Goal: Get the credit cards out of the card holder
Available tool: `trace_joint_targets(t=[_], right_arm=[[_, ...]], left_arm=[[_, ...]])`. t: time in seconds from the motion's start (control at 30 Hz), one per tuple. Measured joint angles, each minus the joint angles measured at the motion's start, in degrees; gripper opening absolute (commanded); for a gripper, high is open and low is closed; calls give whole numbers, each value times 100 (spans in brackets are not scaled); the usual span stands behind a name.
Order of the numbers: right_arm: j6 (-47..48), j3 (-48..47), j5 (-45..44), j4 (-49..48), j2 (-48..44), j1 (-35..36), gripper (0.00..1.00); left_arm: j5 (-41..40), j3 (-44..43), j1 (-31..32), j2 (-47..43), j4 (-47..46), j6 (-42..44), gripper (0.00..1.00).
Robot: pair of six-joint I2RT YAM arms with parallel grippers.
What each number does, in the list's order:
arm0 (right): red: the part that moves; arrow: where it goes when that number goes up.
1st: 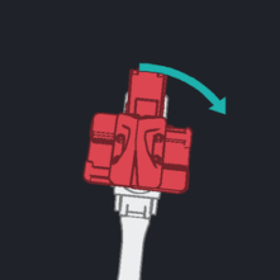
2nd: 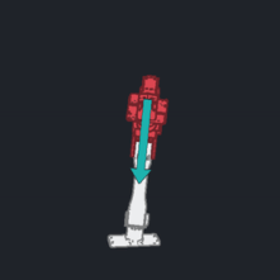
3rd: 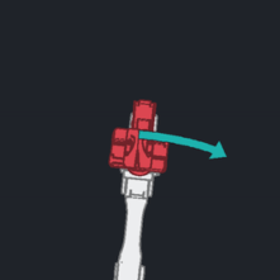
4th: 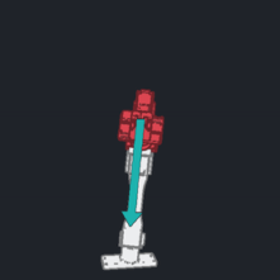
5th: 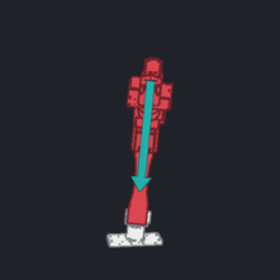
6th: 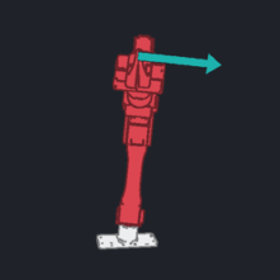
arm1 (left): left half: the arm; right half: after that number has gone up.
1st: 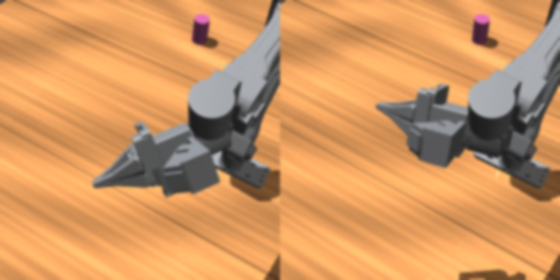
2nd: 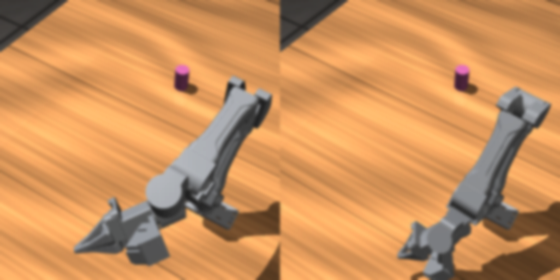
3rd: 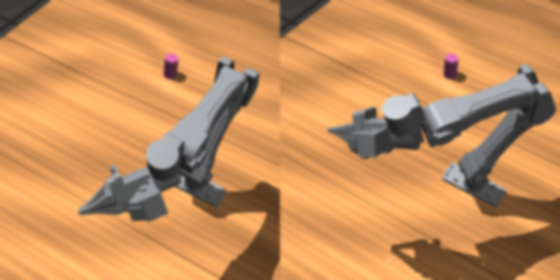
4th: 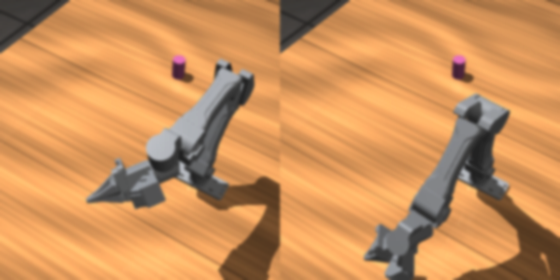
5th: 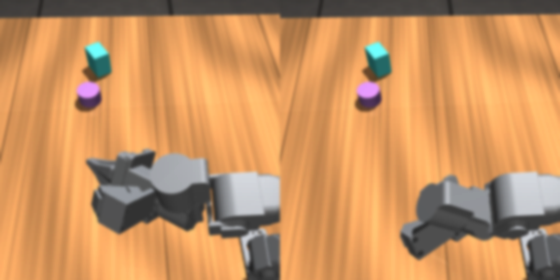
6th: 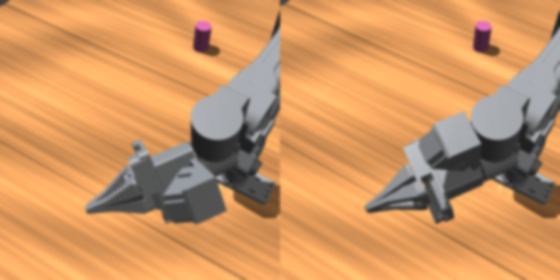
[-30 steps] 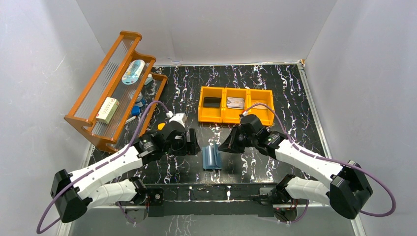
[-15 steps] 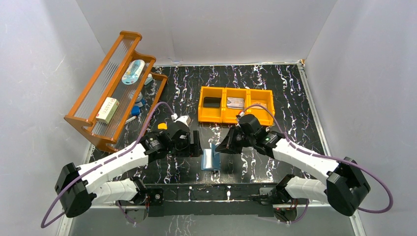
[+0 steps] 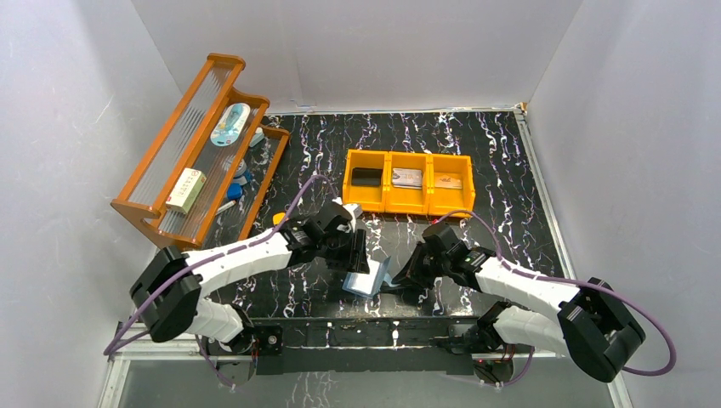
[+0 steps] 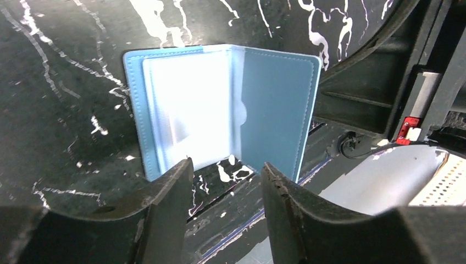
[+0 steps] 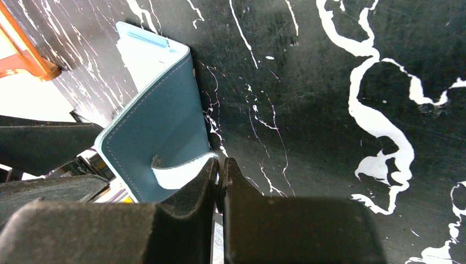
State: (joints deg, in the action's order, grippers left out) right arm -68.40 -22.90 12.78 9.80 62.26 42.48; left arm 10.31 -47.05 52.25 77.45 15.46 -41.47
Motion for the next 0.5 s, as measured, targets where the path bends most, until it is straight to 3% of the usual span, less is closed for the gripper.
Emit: trace_joint_targets(t=[0.33, 0.5], right_arm=[[109, 0, -170, 81, 22, -7, 7], [249, -138, -328, 422, 22, -15, 13]], left_arm=[[756, -378, 0, 839, -393, 254, 34], [1091, -407, 15, 1231, -520, 345, 34]])
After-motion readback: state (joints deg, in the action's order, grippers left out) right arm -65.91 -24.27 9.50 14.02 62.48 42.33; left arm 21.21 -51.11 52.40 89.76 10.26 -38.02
